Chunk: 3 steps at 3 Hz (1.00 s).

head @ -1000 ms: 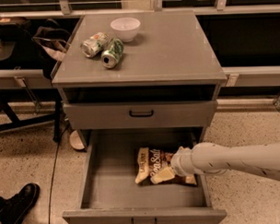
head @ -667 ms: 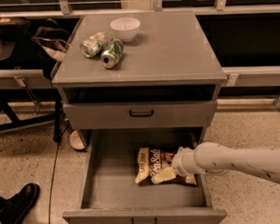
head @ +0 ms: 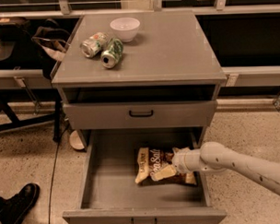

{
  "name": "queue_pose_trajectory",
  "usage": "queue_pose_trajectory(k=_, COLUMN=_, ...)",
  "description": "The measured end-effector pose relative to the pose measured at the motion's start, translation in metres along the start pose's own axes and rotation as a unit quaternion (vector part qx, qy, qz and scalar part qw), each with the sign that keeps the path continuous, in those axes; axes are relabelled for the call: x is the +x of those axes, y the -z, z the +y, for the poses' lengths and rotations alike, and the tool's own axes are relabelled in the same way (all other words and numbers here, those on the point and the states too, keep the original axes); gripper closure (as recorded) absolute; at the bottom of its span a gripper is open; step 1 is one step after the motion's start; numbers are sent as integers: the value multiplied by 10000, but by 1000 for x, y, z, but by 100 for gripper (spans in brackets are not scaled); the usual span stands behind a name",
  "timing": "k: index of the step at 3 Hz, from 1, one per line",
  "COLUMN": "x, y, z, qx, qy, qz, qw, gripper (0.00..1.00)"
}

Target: Pick brown chip bag from middle drawer and place on counter

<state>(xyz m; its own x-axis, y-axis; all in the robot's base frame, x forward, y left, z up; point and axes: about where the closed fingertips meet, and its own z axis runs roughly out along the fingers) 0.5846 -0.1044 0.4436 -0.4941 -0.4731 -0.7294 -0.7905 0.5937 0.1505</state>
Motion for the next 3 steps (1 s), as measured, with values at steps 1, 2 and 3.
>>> queue_pose_trajectory(k=1, x=2, y=-24, z=-21, qx=-137, qy=-3, qz=-152, qw=9998, gripper=0)
queue_pose_trajectory(k=2, x=1, y=-27, z=-29, qx=-113, qy=-17, qz=-200, qw=9997, gripper=0)
queue_pose_trajectory(k=3, x=1, y=-27, z=-29, qx=-113, qy=-17, qz=-200, qw=9997, gripper=19)
